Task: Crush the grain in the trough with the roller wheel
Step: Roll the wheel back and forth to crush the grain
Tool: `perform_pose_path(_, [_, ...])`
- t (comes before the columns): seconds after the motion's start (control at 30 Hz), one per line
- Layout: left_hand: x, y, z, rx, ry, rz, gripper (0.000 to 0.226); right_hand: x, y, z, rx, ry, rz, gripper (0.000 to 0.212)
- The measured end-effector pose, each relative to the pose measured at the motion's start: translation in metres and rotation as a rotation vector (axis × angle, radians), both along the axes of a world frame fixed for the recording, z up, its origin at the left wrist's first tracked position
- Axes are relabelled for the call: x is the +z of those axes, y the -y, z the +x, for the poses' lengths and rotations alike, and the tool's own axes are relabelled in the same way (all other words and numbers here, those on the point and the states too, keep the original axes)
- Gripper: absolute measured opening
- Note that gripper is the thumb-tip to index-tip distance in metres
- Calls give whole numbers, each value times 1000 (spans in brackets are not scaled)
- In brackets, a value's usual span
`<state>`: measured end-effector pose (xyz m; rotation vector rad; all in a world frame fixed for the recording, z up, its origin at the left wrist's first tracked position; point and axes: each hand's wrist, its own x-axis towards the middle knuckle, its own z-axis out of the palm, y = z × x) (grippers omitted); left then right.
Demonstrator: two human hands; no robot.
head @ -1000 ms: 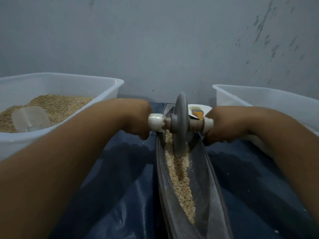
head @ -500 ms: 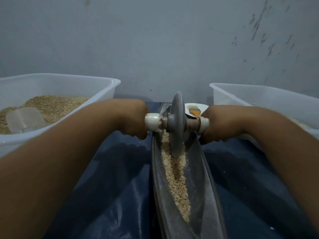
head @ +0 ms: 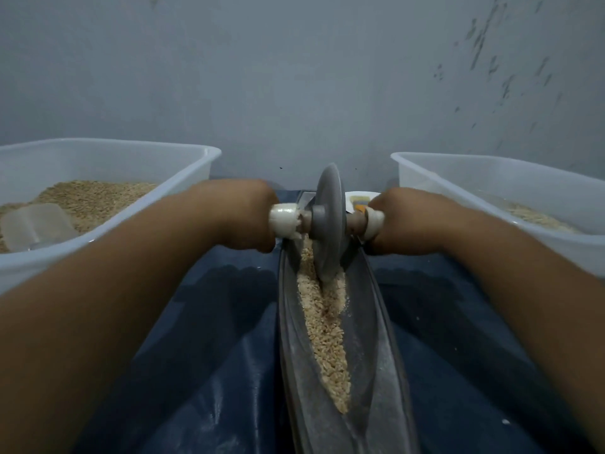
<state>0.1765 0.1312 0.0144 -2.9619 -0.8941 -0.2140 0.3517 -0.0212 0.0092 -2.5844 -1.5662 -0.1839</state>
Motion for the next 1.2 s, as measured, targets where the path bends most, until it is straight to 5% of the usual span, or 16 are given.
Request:
perform_pose_path(0.1, [-5,-2,3,28,158,124,23,-6,-5,-3,-36,215,174,23])
perform_pose_path(0.27, [4,-6,-3,-5,-90,-174,18,18,2,-1,-19,-254,-252,20])
perform_pose_path(0.47, [-8,-2,5,65,204,179,20,-12,-6,-2,-88,265,214,18])
perform_pose_path(0.67, [10,3,-1,-17,-109,-184,21,12,6,3,-10,-359,-246,21])
perform_pose_path(0.73, [8,4,1,-23,-73,-60,23,8,6,2,-12,-290,-181,21])
perform_pose_path(0.87, [2,4,3,27,92,41,21,-6,-3,-3,-13,173,142,19])
perform_pose_path(1.03, [8,1,-7,-15,-145,-298,15,18,2,-7,12,-186,-256,22])
perform_pose_path(1.1, [7,1,-4,-26,-118,-217,17,19,5,-9,-9,-239,-272,23])
perform_pose_path(1.2, [-2,1,3,1,61,65,23,2,-2,-6,-23,37,-15,21])
